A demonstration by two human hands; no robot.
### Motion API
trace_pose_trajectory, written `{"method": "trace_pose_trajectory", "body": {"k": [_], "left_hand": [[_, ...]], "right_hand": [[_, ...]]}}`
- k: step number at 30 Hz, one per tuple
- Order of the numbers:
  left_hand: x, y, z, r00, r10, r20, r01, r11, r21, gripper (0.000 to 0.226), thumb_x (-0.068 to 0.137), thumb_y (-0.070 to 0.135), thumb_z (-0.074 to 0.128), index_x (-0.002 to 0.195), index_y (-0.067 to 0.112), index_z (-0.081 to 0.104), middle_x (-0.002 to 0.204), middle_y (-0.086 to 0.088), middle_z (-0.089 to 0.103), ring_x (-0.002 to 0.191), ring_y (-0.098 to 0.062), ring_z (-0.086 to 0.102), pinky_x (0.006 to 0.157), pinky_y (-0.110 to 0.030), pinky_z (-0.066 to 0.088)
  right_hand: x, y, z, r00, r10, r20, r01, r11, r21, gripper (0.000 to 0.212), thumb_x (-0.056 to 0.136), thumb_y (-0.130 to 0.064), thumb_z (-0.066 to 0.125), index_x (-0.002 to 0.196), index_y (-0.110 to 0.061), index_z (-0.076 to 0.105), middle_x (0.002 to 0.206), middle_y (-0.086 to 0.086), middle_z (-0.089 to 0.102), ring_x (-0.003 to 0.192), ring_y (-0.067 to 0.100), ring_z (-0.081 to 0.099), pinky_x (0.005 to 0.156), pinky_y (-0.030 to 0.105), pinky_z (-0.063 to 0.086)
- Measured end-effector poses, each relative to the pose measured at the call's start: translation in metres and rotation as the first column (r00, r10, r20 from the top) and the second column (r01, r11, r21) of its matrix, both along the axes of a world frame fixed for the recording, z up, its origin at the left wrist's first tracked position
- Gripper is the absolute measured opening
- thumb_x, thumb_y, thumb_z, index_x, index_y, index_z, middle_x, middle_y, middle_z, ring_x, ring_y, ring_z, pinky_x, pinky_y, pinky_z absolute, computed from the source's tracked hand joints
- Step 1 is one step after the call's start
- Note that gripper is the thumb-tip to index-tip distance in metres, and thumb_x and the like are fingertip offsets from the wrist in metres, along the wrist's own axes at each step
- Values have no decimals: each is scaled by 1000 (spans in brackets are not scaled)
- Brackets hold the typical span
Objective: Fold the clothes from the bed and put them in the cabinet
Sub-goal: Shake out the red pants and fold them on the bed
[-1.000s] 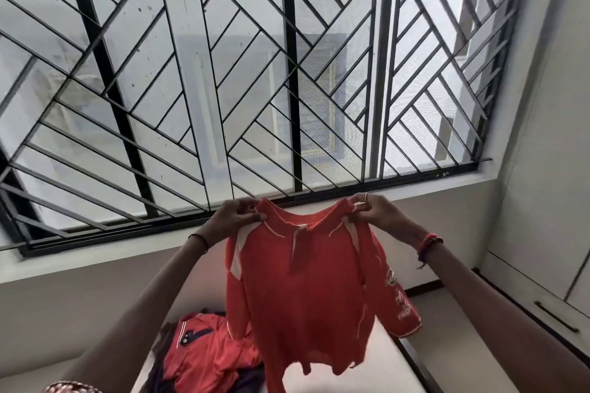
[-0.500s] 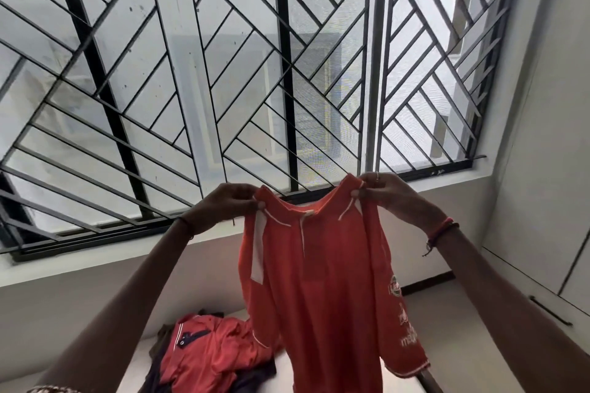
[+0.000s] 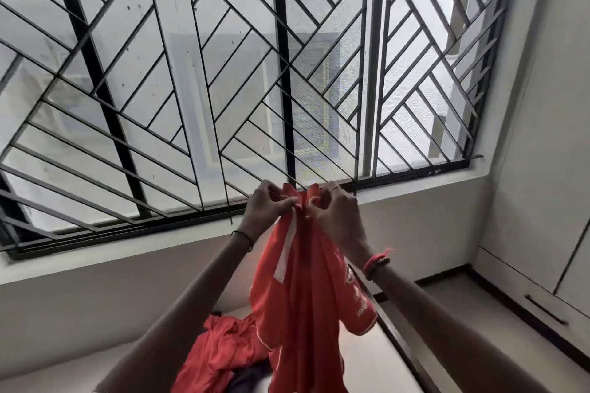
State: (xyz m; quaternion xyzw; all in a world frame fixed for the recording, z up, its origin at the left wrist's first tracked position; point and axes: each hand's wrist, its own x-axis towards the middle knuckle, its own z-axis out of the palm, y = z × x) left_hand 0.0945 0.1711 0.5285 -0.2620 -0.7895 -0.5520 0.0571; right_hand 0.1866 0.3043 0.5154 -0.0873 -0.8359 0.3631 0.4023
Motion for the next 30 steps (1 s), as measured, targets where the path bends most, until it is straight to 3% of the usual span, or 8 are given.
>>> {"method": "trace_pose_trajectory", "body": {"k": [4, 9, 12, 17, 20, 24, 27, 30], "left_hand": [[9, 3, -4, 999, -32, -35, 34, 997, 71, 35, 72, 9, 79, 76, 21, 46, 81, -10, 60, 74, -20, 59, 71, -40, 51], [12, -3, -10, 995, -97, -28, 99, 990, 100, 35, 72, -1, 74, 81, 21, 49, 80, 0, 61, 75, -12, 63, 73, -27, 50], [18, -6, -10, 992, -127, -7, 127, 983, 135, 34, 77, -8, 69, 84, 19, 50, 82, 1, 62, 71, 3, 64, 71, -17, 51], [22, -12, -7, 970, -237, 61, 221, 955, 198, 24, 88, 0, 59, 108, 12, 52, 102, -10, 60, 97, -16, 58, 90, -31, 48], [19, -10, -5, 958, -267, 102, 238, 943, 232, 32, 89, -2, 57, 119, 8, 47, 105, -15, 58, 96, -15, 58, 90, -27, 47], [13, -4, -3, 966, -255, 38, 244, 953, 179, 43, 88, -4, 58, 127, 5, 43, 90, -3, 58, 78, 1, 60, 75, -11, 49], [0, -1, 7, 959, -280, -45, 282, 958, 54, 49, 85, -2, 62, 130, 5, 45, 85, 0, 54, 66, 7, 60, 69, -11, 48], [-15, -3, 24, 926, -324, -196, 309, 945, -105, 55, 80, 0, 69, 130, 9, 50, 100, -4, 51, 82, -3, 59, 74, -8, 47]], "right_hand": [[-4, -12, 1, 999, 40, 7, -40, 999, -34, 20, 75, -24, 74, 89, -14, 63, 83, 1, 68, 78, 19, 65, 71, 36, 52], [-4, -14, 5, 997, 81, 9, -80, 993, -91, 16, 77, -17, 71, 91, -11, 67, 82, 3, 71, 77, 16, 66, 71, 27, 50], [-4, -15, 7, 991, 132, 8, -131, 986, -99, 16, 78, -15, 70, 92, -10, 67, 81, 2, 70, 75, 15, 65, 66, 14, 44], [-6, -14, 12, 983, 172, 65, -164, 980, -112, 29, 75, -31, 78, 88, -14, 57, 76, -4, 62, 60, 6, 54, 58, 15, 40], [-8, -12, 15, 986, 146, 76, -138, 985, -99, 29, 74, -30, 79, 87, -16, 56, 79, 0, 62, 68, 13, 54, 60, 17, 35], [-7, -9, 20, 993, 103, 50, -97, 989, -109, 20, 75, -23, 76, 86, -14, 62, 74, -2, 62, 68, 13, 56, 54, 5, 35], [-5, -5, 24, 993, 115, 25, -110, 983, -145, 19, 72, -25, 78, 81, -18, 63, 71, -5, 62, 64, 6, 56, 55, 4, 37], [-7, 1, 28, 989, 148, 6, -144, 969, -201, 16, 73, -22, 77, 79, -21, 63, 66, -11, 61, 59, -4, 53, 57, 5, 40]]}}
